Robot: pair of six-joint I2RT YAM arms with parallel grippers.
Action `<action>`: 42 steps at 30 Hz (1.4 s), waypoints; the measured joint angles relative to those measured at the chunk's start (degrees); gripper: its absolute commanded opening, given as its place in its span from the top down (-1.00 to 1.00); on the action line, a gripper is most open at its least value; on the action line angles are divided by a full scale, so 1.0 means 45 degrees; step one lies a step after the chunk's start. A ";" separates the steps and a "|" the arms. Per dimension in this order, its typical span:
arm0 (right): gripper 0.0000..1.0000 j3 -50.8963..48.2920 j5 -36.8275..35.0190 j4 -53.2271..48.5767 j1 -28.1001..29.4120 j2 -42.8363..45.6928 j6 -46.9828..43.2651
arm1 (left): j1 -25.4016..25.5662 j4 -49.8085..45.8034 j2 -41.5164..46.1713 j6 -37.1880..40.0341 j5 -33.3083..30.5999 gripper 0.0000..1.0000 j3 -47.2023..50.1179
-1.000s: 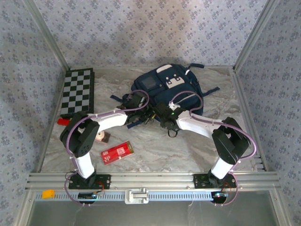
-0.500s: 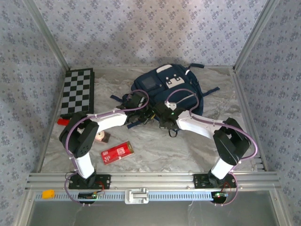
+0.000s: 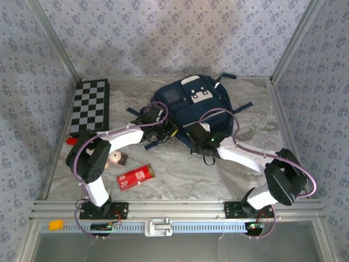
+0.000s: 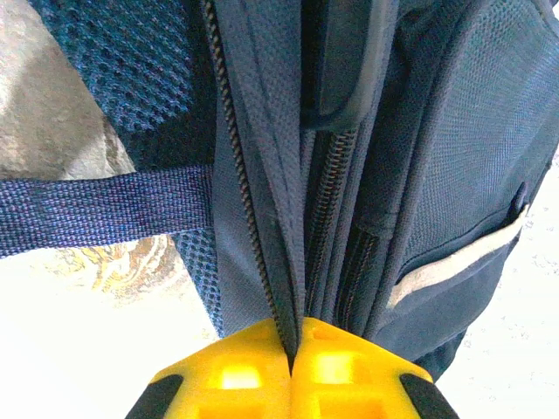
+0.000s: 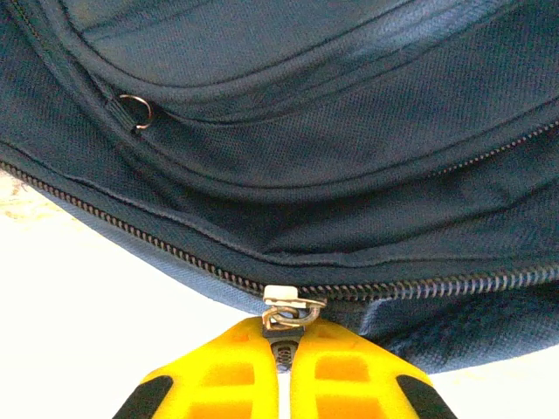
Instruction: Pack books, pencil case, and school supplies into a backpack
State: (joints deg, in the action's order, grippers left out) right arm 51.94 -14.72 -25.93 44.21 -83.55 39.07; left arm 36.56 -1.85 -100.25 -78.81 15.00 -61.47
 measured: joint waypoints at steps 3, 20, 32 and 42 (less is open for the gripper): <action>0.63 -0.0010 0.0432 0.0403 -0.0126 -0.0073 -0.0340 | -0.0078 -0.0034 0.0000 0.0063 -0.0049 1.00 0.0000; 0.54 0.0782 0.0753 0.1117 -0.0563 -0.1671 -0.1365 | 0.0068 -0.0204 -0.0005 0.0078 -0.0408 1.00 -0.0165; 0.94 -0.0529 0.0588 0.0952 -0.0738 0.0539 -0.1360 | -0.0068 -0.0272 -0.0005 0.0379 -0.0262 1.00 -0.0175; 1.00 -0.1180 0.1681 0.0942 -0.1166 0.1753 -0.2079 | -0.0491 -0.0942 -0.0015 0.1161 0.0180 1.00 -0.0787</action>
State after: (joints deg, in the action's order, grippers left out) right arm 46.63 -7.16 -21.69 38.96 -75.66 29.71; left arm 34.35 -6.09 -100.31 -73.58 15.81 -65.01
